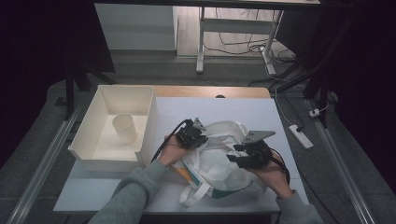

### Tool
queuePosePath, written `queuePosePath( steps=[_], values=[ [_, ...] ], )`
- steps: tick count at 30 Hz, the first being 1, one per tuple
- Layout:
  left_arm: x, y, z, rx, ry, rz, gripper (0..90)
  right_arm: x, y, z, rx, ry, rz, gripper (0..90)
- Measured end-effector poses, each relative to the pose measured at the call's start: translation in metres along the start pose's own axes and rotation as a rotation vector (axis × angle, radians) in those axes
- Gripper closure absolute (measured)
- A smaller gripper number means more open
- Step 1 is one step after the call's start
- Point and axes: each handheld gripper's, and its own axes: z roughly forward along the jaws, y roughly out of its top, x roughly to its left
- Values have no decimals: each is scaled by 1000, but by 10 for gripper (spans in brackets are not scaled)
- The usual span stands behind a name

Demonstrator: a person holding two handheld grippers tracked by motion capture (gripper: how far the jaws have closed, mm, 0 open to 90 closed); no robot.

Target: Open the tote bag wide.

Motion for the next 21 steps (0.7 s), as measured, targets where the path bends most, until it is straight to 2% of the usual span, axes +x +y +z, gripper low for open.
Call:
queuePosePath(
  steps=[4, 8, 11, 14, 15, 16, 17, 20, 21],
  values=[
    [0, 0, 0, 0, -1, -1, 847, 5, -9, -9, 21, 45, -6, 453],
    [0, 0, 0, 0, 1, 1, 847, 6, -20, -2, 81, 130, -17, 409],
    [0, 0, 0, 2, 1, 1, 847, 7, -26, 11, 132, 120, -38, 389],
    [0, 0, 0, 2, 1, 1, 847, 11, -31, 27, 197, 98, -76, 416],
    [0, 0, 0, 3, 0, 1, 846, 12, -32, 31, 208, 93, -89, 439],
    [0, 0, 0, 3, 1, 3, 847, 14, -34, 34, 228, 89, -107, 498],
    [0, 0, 0, 4, 1, 2, 847, 15, -35, 35, 234, 86, -110, 616],
    [1, 0, 0, 4, -1, 0, 847, 16, -39, 38, 230, 109, -102, 893],
    [1, 0, 0, 3, -1, 0, 847, 16, -41, 39, 240, 109, -105, 893]
  ],
)
